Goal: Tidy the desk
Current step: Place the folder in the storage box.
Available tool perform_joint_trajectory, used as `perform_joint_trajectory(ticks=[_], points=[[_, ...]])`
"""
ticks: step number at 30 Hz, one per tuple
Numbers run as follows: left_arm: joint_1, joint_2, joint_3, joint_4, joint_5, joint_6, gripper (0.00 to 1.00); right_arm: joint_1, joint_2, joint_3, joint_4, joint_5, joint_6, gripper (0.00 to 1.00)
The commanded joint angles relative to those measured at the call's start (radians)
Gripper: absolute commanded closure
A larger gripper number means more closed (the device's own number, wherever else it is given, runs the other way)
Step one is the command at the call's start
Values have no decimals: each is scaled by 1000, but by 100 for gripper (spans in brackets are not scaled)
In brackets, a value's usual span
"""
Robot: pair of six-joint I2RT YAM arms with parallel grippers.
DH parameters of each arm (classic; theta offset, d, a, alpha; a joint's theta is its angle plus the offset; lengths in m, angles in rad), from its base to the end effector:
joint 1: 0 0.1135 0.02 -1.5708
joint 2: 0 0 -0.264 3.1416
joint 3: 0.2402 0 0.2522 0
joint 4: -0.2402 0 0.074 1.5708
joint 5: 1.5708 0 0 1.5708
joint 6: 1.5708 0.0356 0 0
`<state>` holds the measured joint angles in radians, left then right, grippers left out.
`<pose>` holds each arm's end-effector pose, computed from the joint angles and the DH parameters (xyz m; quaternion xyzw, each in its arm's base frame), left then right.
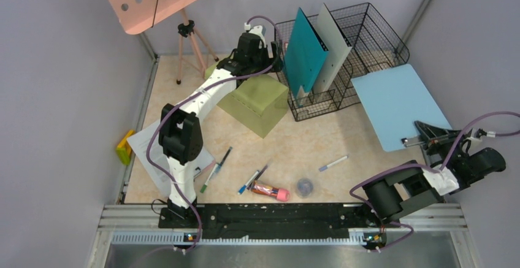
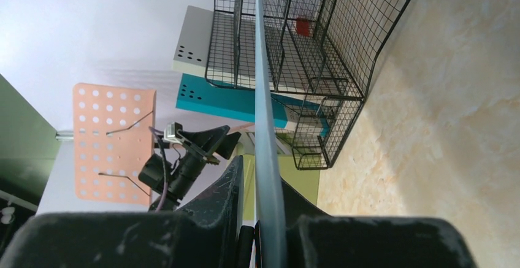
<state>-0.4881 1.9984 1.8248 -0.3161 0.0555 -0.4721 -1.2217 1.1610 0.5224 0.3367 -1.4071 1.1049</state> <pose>0.4211 -0.2258 0.3190 0.0211 0.8570 -0.2587 0.4453 0.1094 -0.1980 0.2341 0.4119 0.5955 0.4938 0.4816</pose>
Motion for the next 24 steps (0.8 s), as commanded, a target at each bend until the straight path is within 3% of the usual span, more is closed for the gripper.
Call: perform_joint_trajectory(ticks=[1,24], points=[[-2,-24,1,-30,-5,3,14,33,-6,-6,188,14,141,100],[-3,-31,-3,-28,-7,2,14,80,-109,-45,30,11,64,100]])
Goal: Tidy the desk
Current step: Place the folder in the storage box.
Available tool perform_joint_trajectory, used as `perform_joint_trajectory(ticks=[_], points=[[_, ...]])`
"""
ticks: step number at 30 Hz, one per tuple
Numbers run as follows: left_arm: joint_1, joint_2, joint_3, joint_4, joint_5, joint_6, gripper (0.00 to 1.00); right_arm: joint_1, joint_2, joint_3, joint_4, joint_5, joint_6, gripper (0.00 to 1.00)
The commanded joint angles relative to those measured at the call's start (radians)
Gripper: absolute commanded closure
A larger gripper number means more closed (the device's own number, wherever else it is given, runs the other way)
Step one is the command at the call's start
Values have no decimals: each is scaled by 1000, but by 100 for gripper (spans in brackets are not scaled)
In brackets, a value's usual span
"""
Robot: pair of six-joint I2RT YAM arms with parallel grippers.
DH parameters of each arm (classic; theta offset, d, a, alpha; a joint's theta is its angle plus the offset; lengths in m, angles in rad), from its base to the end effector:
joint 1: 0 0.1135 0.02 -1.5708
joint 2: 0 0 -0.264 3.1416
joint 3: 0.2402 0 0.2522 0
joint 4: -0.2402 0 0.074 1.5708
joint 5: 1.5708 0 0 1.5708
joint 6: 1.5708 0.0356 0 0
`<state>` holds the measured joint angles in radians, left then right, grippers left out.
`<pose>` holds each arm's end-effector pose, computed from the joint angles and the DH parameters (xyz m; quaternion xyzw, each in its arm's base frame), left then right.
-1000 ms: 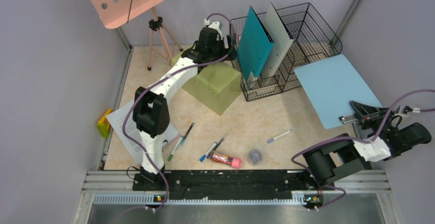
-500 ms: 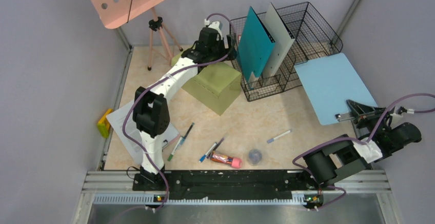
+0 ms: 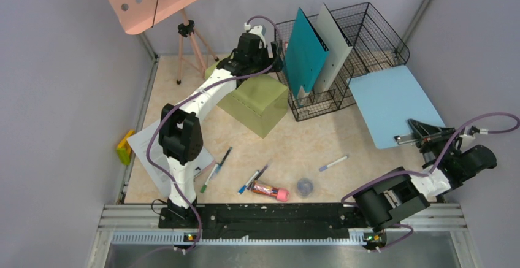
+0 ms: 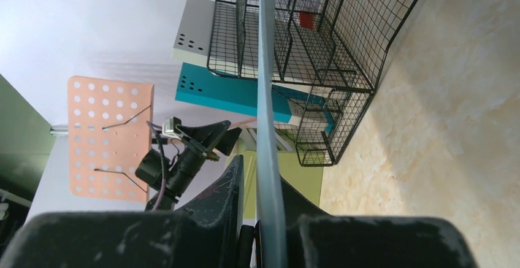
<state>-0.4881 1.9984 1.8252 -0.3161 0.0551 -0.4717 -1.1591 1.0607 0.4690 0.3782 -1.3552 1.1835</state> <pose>0.4211 -0.2258 0.3191 0.0212 0.8569 -0.2585 0.4456 0.1150 -0.1764 0.2398 0.4056 0.5984 0.4939 0.4831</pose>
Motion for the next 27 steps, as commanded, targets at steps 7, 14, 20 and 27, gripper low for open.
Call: perform_joint_trajectory(ticks=[7,14,20,27], points=[[0,-36,-9,-27,-9,5,14,22,83,21,72,-16,6,100],[-1,-25,1,-28,-11,7,14,51,148,28,163,6,36,100],[-1,-27,-3,-30,-24,22,13,80,219,57,202,5,37,100],[0,-19,-5,-32,-34,32,14,78,280,112,169,-34,10,100]])
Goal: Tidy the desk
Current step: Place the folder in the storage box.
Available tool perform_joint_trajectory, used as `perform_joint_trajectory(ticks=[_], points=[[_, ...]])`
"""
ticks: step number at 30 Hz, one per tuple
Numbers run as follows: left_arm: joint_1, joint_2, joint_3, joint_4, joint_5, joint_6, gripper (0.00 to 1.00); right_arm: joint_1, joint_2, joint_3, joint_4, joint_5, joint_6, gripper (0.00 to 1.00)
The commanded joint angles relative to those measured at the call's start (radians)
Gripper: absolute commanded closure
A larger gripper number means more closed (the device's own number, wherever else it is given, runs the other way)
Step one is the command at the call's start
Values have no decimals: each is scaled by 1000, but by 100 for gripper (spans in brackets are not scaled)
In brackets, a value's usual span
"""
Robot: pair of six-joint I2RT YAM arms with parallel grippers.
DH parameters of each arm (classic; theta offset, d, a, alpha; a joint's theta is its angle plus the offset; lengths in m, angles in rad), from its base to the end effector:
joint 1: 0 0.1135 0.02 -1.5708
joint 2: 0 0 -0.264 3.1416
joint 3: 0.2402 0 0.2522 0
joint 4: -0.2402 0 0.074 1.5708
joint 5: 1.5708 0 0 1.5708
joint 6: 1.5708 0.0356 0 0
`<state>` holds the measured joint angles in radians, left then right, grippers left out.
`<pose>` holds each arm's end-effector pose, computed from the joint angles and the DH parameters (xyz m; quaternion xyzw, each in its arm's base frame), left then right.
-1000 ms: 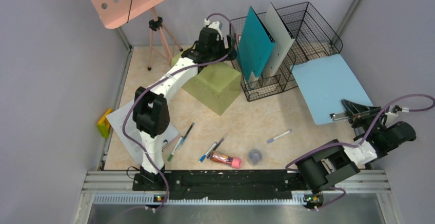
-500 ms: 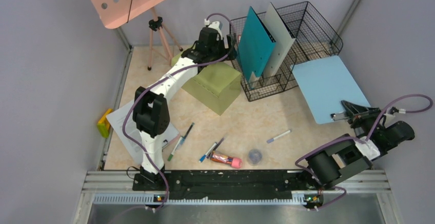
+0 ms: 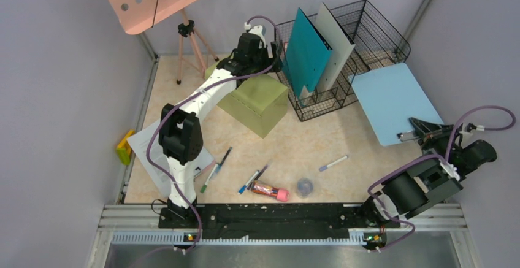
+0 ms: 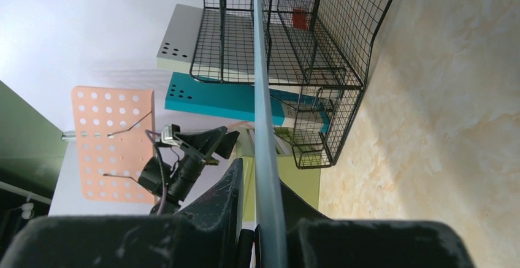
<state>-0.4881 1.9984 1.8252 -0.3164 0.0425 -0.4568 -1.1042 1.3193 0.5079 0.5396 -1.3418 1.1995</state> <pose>0.4213 -0.2254 0.3191 0.0244 0.8569 -0.2504 0.4499 0.1414 -0.2037 0.2108 0.4169 0.5972 0.5171 0.4496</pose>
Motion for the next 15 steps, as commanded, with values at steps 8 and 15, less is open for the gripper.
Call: perform_joint_trajectory(ticks=[8,15], points=[[0,13,18,-35,-33,32,14,24,34,146,-182,-90,-129,100],[-3,55,63,-26,-5,26,14,25,64,172,-193,-104,-143,100]])
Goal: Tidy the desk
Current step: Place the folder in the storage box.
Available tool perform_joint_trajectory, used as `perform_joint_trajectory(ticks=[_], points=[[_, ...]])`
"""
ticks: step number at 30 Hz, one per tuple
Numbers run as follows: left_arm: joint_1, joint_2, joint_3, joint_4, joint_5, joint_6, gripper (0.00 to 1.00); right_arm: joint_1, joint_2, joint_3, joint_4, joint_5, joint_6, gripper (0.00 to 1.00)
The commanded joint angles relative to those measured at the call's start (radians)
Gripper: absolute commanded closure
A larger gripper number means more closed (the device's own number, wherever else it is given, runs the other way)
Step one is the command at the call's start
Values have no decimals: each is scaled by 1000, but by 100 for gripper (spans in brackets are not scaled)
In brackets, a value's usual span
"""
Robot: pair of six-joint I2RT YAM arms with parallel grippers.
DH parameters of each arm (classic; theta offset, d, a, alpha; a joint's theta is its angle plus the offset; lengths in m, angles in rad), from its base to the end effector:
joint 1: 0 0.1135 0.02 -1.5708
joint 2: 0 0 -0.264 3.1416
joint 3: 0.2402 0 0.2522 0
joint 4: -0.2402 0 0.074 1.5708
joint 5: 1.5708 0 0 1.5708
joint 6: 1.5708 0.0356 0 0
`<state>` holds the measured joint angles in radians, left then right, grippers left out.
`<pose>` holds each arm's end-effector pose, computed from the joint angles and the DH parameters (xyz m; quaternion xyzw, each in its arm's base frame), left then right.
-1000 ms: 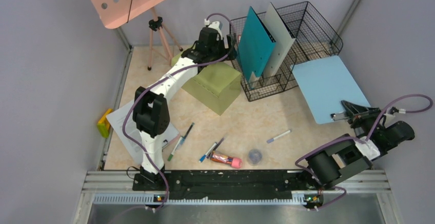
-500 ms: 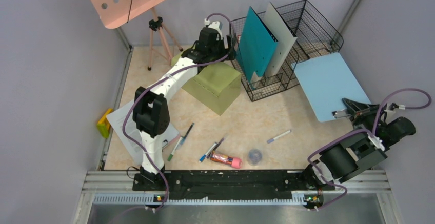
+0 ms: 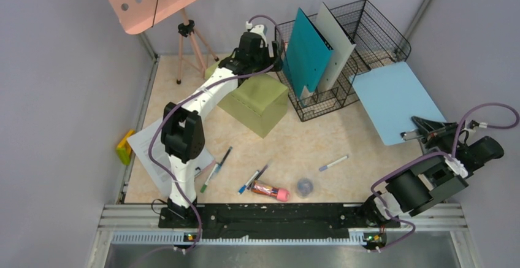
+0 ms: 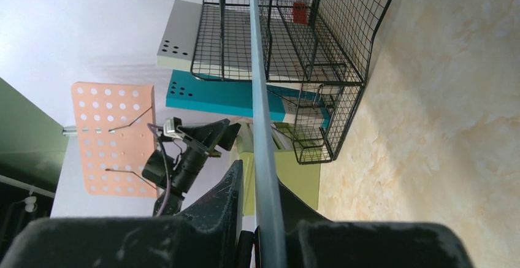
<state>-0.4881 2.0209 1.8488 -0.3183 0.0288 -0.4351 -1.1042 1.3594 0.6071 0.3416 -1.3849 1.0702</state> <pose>0.4262 -0.2275 0.3168 0.0301 0.8570 -0.2401 0.4549 0.1475 -0.2150 0.2159 0.4073 0.6091 0.5268 0.4309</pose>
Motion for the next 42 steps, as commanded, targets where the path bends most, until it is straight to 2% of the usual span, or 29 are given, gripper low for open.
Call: perform_joint_trajectory(ticks=[1,8,14,19,23,25,30,35,40,42], points=[[-4,34,43,-20,17,3,14,25,29,77,4,-64,-15,100],[-22,59,82,-18,42,18,13,26,53,95,-13,-64,-44,100],[-45,156,215,-54,-58,44,14,25,59,104,-18,-59,-50,100],[-50,242,290,-51,-124,40,19,24,73,120,-62,-52,-88,100],[-51,286,321,-44,-155,41,27,25,84,153,-182,-43,-187,100],[-52,299,328,-40,-156,38,37,24,82,156,-230,-35,-215,100],[-51,306,328,-41,-128,47,57,25,84,136,-194,-20,-181,100],[-51,292,309,-39,-112,75,74,25,78,139,-266,-8,-225,100],[-51,272,294,-40,-116,98,99,25,82,139,-335,5,-273,100],[-52,265,289,-39,-112,104,100,25,69,112,-286,17,-238,100]])
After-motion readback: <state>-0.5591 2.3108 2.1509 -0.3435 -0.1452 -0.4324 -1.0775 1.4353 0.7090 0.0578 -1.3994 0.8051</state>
